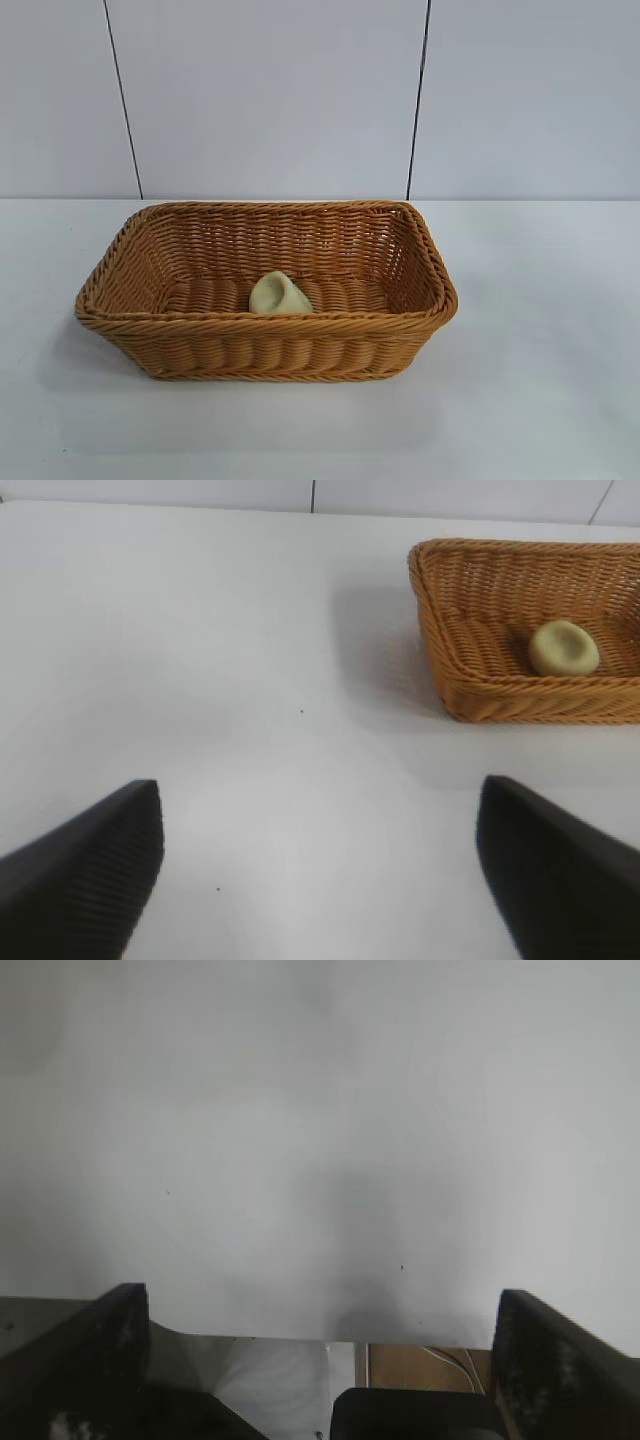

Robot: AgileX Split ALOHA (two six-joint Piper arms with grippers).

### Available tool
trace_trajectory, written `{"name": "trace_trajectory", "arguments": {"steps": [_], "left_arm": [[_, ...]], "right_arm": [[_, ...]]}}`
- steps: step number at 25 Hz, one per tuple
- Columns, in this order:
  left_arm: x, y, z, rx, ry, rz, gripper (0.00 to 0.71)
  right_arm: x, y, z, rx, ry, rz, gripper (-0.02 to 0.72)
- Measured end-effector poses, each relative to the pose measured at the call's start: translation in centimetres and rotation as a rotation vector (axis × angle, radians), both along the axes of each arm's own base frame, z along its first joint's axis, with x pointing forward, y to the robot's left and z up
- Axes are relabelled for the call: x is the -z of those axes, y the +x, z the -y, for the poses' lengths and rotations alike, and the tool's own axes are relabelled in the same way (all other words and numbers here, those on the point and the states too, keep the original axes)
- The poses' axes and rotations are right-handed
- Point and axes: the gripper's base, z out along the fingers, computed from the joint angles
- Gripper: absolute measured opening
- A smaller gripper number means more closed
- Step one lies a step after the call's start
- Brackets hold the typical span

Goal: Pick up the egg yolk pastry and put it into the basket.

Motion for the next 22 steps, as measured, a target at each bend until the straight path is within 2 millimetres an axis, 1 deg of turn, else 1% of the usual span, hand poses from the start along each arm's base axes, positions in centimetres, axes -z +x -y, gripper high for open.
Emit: {"name": "trace_trajectory", "arguments": {"steps": [3, 7, 10, 15, 22], "left_arm": [[0.0, 0.0, 0.0, 0.000, 0.000, 0.000, 0.615], [0.0, 0.0, 0.0, 0.000, 0.000, 0.000, 0.615], [0.0, 0.0, 0.0, 0.000, 0.000, 0.000, 0.615], [0.0, 0.0, 0.0, 0.000, 0.000, 0.000, 0.615], [0.0, 0.0, 0.0, 0.000, 0.000, 0.000, 0.615]], "right_arm": [[-0.5, -2.1, -0.1, -0.011, -0.007, 0.111, 0.662], [-2.1, -4.2, -0.1, -0.014, -0.015, 0.289, 0.662], [-2.8, -5.6, -0.1, -0.014, -0.018, 0.389, 0.662], [-3.5, -7.4, -0.2, -0.013, -0.022, 0.512, 0.662], [-4.1, -10.6, -0.3, -0.012, -0.029, 0.718, 0.662]]}}
